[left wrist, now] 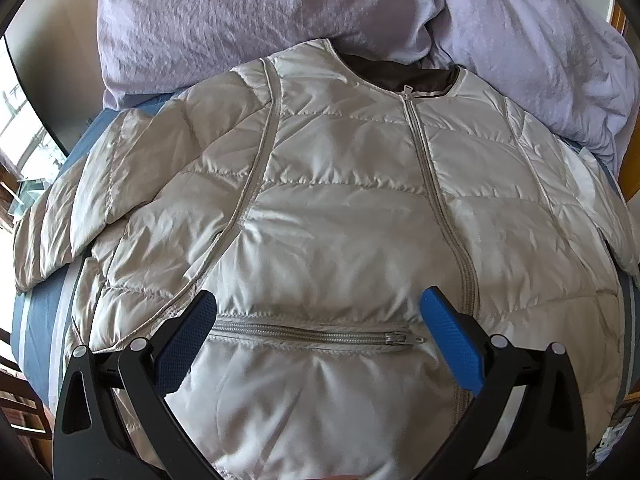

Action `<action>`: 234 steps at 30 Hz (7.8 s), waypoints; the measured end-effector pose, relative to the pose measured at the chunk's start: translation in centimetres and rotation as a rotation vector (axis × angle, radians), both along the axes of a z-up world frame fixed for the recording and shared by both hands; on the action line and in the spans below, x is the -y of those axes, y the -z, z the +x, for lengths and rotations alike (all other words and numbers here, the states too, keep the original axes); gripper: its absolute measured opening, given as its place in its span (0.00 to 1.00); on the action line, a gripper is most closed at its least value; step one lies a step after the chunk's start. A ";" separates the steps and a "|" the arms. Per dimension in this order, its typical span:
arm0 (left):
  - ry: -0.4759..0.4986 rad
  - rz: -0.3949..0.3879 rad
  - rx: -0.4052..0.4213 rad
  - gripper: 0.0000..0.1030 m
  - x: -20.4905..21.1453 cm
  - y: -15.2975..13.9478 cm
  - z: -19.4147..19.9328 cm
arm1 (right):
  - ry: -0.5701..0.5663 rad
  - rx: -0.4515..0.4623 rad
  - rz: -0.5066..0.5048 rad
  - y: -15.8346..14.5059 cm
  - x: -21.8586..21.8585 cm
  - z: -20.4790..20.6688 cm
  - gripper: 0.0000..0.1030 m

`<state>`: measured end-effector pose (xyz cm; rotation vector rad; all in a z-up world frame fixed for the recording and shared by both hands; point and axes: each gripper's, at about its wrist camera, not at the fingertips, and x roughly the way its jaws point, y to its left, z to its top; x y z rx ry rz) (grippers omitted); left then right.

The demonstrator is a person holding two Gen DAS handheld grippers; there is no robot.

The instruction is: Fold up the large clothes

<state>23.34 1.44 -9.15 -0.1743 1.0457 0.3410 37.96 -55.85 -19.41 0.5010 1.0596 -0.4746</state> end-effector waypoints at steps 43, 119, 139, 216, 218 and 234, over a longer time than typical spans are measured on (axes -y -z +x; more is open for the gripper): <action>-0.154 -0.153 0.111 0.99 -9.7 -1.1 -6.3 | -0.980 0.159 0.075 -8.7 -47.6 2.3 0.17; -0.518 -0.257 0.455 0.16 -30.7 -12.5 -8.1 | -0.843 0.112 -0.061 -9.0 -40.9 -2.2 0.81; 0.097 -0.426 0.424 0.16 -9.6 -14.2 5.4 | -0.693 0.126 -0.028 -8.6 -34.3 -3.9 0.81; -0.190 -0.369 0.057 0.66 -19.2 3.5 -20.5 | -0.585 0.014 0.201 -3.4 -18.6 -20.1 0.63; -0.189 -0.378 0.061 0.66 -19.1 3.6 -20.6 | -0.593 0.018 0.208 -3.4 -18.7 -20.1 0.60; -0.163 -0.483 0.124 0.22 -18.3 3.6 -21.0 | -0.628 0.064 0.224 -4.0 -19.5 -20.0 0.11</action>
